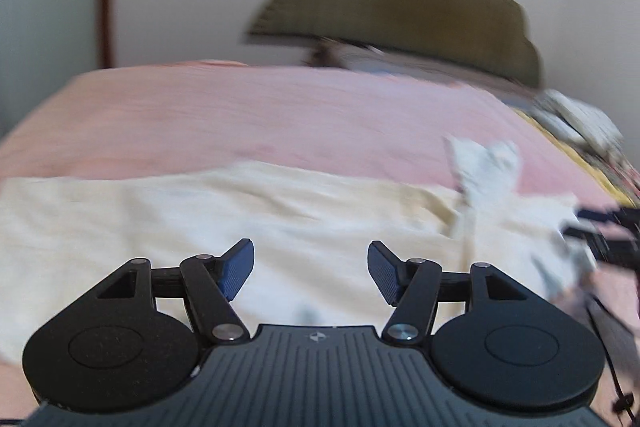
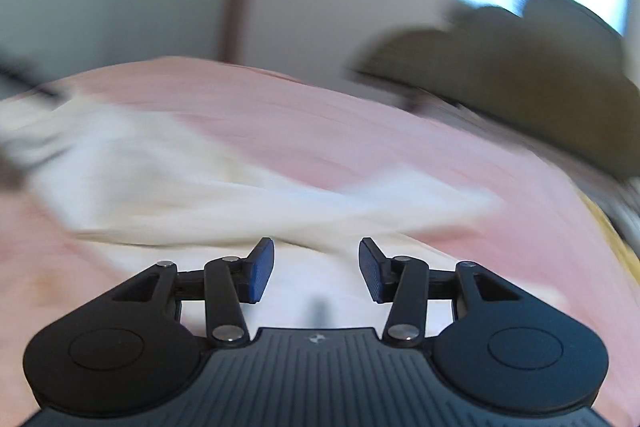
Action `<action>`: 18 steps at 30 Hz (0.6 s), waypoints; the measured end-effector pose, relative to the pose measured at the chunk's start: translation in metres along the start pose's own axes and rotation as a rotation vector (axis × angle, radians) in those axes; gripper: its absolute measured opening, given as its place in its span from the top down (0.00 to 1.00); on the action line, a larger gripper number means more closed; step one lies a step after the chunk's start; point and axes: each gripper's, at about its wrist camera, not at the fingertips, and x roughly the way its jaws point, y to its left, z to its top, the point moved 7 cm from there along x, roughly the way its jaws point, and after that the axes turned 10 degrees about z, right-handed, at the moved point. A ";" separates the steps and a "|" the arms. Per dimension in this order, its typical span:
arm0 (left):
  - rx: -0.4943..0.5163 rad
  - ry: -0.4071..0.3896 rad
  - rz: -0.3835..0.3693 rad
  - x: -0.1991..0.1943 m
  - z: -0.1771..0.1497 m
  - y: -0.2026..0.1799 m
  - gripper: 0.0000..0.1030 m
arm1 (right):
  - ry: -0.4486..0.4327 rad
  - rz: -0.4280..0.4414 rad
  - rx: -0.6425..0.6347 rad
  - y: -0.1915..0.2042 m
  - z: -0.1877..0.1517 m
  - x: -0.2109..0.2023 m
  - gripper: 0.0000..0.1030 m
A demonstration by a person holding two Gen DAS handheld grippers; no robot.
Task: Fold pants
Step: 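Open both grippers and release the folded pants leg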
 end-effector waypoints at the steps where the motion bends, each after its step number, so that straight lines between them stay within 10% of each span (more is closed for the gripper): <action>1: 0.038 0.008 -0.037 0.006 -0.004 -0.017 0.36 | 0.017 -0.036 0.052 -0.024 -0.004 0.003 0.55; 10: 0.273 0.036 -0.244 0.033 -0.039 -0.116 0.36 | 0.121 -0.116 0.442 -0.164 -0.049 0.049 0.56; 13: 0.288 0.017 -0.269 0.040 -0.043 -0.129 0.36 | 0.089 -0.240 0.401 -0.158 -0.038 0.035 0.53; 18: 0.259 0.021 -0.277 0.060 -0.046 -0.139 0.40 | 0.083 -0.119 0.380 -0.128 -0.022 0.044 0.45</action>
